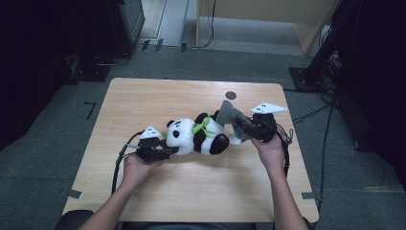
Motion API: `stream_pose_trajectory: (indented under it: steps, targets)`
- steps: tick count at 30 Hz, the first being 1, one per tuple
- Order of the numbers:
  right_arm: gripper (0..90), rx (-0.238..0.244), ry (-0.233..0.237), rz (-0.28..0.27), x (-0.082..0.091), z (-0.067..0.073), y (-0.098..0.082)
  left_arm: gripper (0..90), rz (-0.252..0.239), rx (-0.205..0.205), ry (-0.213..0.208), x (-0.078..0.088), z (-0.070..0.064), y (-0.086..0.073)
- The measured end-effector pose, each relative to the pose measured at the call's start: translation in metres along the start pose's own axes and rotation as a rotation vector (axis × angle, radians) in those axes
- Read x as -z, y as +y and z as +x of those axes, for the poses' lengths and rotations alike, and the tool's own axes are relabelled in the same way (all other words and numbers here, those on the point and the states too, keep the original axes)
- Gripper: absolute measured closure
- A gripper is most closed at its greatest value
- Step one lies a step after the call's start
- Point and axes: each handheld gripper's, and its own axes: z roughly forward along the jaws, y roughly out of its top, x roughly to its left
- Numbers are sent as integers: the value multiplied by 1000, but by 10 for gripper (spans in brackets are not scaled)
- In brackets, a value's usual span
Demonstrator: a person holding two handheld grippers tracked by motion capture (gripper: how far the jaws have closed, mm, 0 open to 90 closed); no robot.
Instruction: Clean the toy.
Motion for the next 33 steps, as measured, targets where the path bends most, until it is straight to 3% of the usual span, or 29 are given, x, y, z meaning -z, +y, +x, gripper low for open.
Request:
stream_pose_trajectory:
  steps: [10,23,29,33]
  targets:
    - [776,-118,-50,34,-10,-40,-27,466,-7,-8,-2,-1,2,0]
    - [772,-179,-111,100,-34,-74,-46,462,3,-5,-17,-1,6,3]
    - [770,-222,-154,123,-36,-93,-57,460,3,-12,-17,-1,6,2]
    - [763,-219,-185,150,-40,-101,-65,458,3,-12,-17,-1,6,2]
